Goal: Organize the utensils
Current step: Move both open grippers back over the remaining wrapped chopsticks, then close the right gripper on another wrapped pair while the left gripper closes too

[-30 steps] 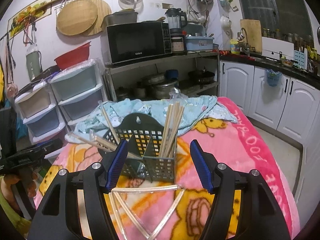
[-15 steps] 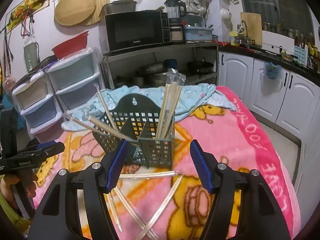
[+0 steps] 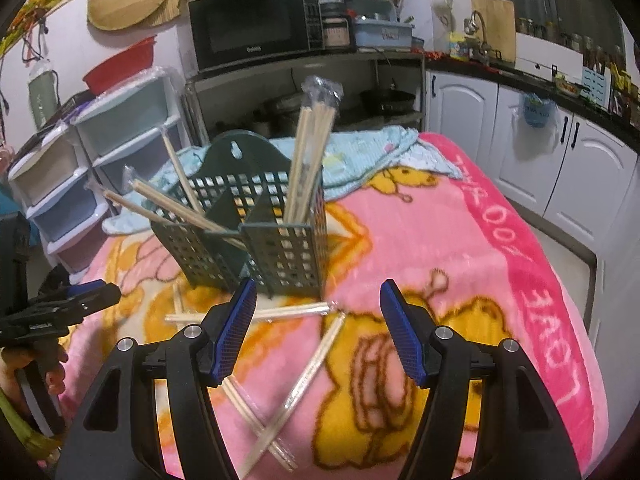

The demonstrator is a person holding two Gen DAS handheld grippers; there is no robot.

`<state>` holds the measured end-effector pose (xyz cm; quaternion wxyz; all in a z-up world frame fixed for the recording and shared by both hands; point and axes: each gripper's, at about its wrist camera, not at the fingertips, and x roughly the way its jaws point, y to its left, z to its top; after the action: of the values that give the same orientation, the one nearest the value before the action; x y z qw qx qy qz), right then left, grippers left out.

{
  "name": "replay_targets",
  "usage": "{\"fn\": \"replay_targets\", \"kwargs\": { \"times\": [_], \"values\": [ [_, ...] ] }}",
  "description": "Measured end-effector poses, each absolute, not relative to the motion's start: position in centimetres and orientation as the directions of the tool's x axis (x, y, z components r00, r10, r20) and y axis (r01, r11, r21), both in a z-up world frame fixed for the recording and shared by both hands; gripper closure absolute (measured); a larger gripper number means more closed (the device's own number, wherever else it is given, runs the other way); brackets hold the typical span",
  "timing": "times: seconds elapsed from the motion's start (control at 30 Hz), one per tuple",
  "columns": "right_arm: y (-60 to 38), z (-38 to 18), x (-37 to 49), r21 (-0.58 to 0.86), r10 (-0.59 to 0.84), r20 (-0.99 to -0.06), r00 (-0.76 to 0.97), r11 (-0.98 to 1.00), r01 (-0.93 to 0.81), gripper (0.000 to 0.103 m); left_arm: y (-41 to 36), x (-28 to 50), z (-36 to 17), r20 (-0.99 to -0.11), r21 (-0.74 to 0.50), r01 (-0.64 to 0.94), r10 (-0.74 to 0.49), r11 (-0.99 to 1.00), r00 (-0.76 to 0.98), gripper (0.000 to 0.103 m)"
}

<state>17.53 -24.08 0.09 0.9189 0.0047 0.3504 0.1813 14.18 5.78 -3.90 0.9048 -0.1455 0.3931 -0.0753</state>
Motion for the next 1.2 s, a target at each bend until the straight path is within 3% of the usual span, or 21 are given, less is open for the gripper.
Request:
{"fn": "replay_targets", "kwargs": {
  "times": [0.23,0.4,0.63,0.93,1.2],
  "values": [
    [-24.4,-2.5,18.5,0.138,0.313,-0.700,0.642,0.941,-0.309,0.041,5.2,14.9,-6.5,-0.725,-0.357,0.024,-0.294,0.934,0.623,0.012],
    [-24.8,-4.3,19.4,0.156,0.303,-0.735,0.607,0.946,-0.284,0.042,4.9,15.4,-7.8,-0.738,-0.388,0.026,-0.327,0.921,0.590,0.021],
    [-24.5,-7.1,21.3,0.217,0.329,-0.787,0.522,0.940,-0.264,0.053,4.9,16.2,-9.4,-0.742,-0.449,0.013,-0.381,0.893,0.551,0.035],
    [-23.5,-9.4,23.7,0.275,0.360,-0.822,0.441,0.930,-0.245,0.065,5.4,16.7,-9.9,-0.728,-0.492,-0.007,-0.407,0.871,0.552,0.040],
    [-23.7,-10.3,24.9,0.306,0.367,-0.828,0.424,0.929,-0.207,0.076,5.0,17.4,-9.8,-0.746,-0.465,-0.036,-0.370,0.884,0.554,0.050]
  ]
}}
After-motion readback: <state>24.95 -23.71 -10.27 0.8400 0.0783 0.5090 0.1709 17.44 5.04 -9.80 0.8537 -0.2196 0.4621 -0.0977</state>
